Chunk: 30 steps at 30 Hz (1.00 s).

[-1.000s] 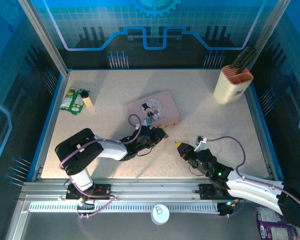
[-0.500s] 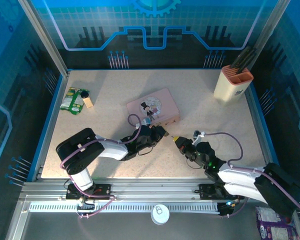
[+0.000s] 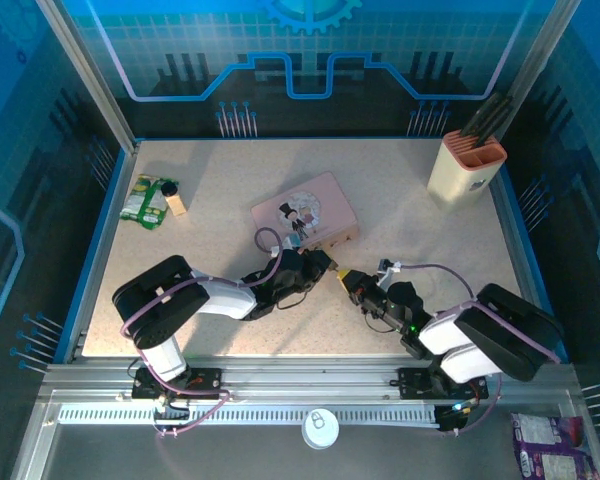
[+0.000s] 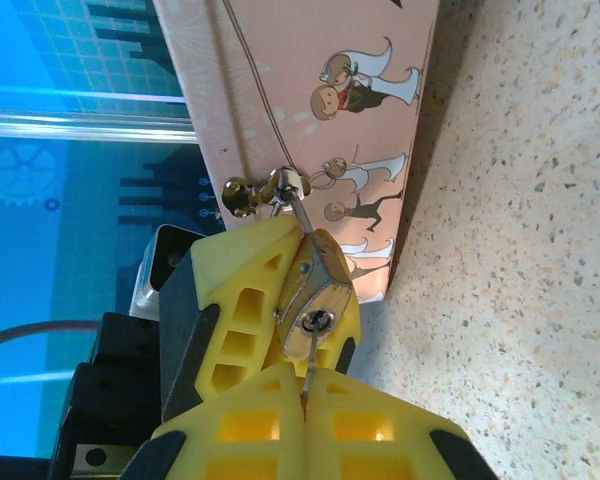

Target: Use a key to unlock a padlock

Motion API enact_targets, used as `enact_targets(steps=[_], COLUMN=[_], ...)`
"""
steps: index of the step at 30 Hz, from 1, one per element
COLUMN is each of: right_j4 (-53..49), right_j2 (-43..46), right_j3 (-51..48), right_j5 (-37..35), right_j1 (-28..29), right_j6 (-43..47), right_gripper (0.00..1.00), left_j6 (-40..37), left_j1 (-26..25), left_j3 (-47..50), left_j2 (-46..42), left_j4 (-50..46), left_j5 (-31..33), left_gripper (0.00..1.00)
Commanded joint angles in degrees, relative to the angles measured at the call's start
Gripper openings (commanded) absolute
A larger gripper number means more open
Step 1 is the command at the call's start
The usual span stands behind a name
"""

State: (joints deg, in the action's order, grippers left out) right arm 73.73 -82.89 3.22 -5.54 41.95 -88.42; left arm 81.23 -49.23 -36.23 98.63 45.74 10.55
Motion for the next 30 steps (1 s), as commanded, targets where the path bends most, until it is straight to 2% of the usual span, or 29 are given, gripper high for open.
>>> enact_targets(steps=[1,6,30], right_j4=[7.8,7.7,7.8], right_j2=[-2.4,-0.4,-1.9], right_j3=[0.0,-0.5,-0.5], right_j5=[-1.1,-2.3,-1.1], right_j1=[0.2,-0.4,-2.0], right_j6=[-1.3,0.3,0.5], right_gripper=[0.00,0.00,0.00], left_j6=[4.2,5.0,4.7], left_j1=[-1.0,-1.2,-2.2], left_j3=[-2.5,-1.5,-1.6], left_j2=[-0.8,-1.3,-4.3], left_j4=[8.4,8.9,8.6], left_j5=[-2.1,-1.1,0.8], left_gripper=[0.00,0.00,0.00])
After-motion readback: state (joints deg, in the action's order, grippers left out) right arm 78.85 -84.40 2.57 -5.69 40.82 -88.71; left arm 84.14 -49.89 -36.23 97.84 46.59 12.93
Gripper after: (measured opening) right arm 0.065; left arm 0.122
